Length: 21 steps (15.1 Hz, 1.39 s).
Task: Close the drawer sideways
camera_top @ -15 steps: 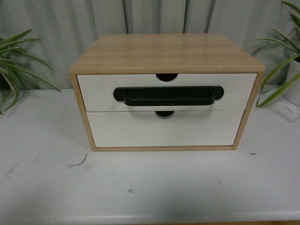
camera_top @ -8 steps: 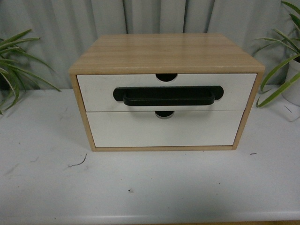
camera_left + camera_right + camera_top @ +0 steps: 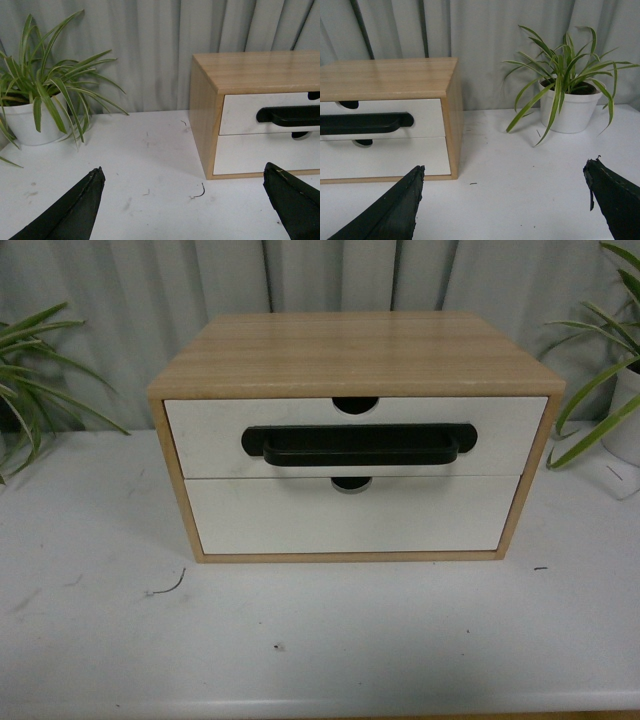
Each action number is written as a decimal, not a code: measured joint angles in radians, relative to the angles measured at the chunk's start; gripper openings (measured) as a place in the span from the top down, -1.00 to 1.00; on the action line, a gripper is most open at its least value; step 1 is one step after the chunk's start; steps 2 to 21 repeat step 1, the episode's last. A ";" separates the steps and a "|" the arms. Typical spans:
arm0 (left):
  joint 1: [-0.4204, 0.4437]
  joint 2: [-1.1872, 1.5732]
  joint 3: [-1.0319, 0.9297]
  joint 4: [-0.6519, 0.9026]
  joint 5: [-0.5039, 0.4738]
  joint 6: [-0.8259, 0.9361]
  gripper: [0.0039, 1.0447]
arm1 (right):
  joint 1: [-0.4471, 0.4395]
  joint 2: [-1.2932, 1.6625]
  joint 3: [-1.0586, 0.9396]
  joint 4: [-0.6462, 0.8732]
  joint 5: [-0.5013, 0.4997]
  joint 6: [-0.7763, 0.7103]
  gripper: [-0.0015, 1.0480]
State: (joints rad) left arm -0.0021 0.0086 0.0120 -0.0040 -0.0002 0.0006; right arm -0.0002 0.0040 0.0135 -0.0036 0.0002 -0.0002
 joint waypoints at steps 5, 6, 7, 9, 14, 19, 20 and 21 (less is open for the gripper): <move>0.000 0.000 0.000 0.000 0.000 0.000 -0.88 | 0.000 0.000 0.000 0.000 0.000 0.000 -0.87; 0.000 0.000 0.000 0.000 0.000 0.000 -0.88 | 0.000 0.000 0.000 0.000 0.000 0.000 -0.87; 0.000 0.000 0.000 0.000 0.000 0.000 -0.88 | 0.000 0.000 0.000 0.000 0.000 0.000 -0.87; 0.000 0.000 0.000 0.000 0.000 0.000 -0.88 | 0.000 0.000 0.000 0.000 0.000 0.000 -0.87; 0.000 0.000 0.000 0.000 0.000 0.000 -0.88 | 0.000 0.000 0.000 0.000 0.000 0.000 -0.87; 0.000 0.000 0.000 0.000 0.000 0.000 -0.88 | 0.000 0.000 0.000 0.000 0.000 0.000 -0.87; 0.000 0.000 0.000 0.000 0.000 0.000 -0.88 | 0.000 0.000 0.000 0.000 0.000 0.000 -0.87; 0.000 0.000 0.000 0.000 0.000 0.000 -0.88 | 0.000 0.000 0.000 0.000 0.000 0.000 -0.87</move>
